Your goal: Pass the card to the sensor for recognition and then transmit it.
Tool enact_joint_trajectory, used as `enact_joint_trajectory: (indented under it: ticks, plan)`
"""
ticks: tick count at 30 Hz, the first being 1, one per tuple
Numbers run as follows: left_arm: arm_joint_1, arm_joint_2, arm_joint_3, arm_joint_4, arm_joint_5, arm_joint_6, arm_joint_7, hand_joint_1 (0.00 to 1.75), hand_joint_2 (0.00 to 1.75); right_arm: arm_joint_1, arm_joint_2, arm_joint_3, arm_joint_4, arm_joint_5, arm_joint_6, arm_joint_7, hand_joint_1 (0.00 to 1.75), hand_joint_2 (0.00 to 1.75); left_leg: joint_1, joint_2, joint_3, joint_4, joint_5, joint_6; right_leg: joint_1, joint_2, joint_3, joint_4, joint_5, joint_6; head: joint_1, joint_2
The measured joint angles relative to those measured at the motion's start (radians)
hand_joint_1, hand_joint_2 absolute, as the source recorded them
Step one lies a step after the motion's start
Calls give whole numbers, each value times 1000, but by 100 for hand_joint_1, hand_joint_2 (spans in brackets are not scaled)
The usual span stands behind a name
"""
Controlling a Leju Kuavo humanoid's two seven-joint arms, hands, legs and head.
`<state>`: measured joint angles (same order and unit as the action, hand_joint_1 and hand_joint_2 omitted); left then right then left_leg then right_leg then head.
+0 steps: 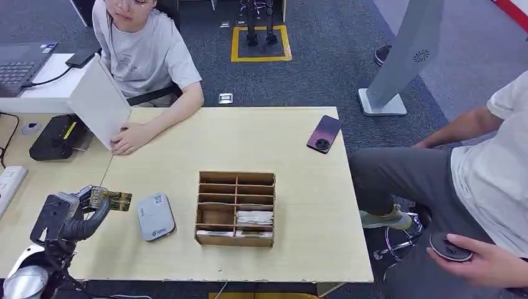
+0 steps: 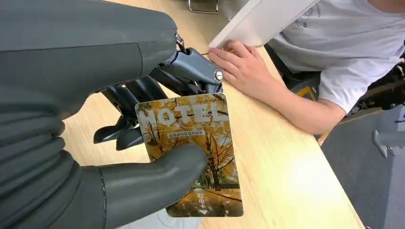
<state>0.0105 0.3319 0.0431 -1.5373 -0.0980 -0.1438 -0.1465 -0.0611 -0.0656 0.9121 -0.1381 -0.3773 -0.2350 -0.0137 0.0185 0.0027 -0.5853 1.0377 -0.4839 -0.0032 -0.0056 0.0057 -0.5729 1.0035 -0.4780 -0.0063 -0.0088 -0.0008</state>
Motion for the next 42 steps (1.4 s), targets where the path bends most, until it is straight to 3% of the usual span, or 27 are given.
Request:
enact_joint_trajectory:
  ticks: [6,8,20,26,42]
  plan:
    - [0,0,0,0,0,0,0,175,175,0,0,1,0,0,0,0,0,175,0,0,0,0,0,0,0,0,0,0,0,0,0,0]
    - [0,-3,0,4,1,3,42,175,175,0,0,2,0,0,0,2,0,175,0,0,0,0,0,0,0,0,0,0,0,0,0,0]
    - [19,-74,-1,89,-73,64,59,175,175,-1,4,11,0,0,-2,3,0,175,0,0,0,0,0,0,0,0,0,0,0,0,0,0]
    - [13,-150,-10,139,-122,129,76,175,175,-2,8,20,0,1,0,11,0,175,-1,0,0,0,0,0,0,0,0,0,0,0,0,0]
    - [-2,-206,-10,189,-114,145,74,175,175,-2,10,35,0,1,0,11,0,175,-1,0,0,0,0,0,0,0,0,0,0,0,0,0]
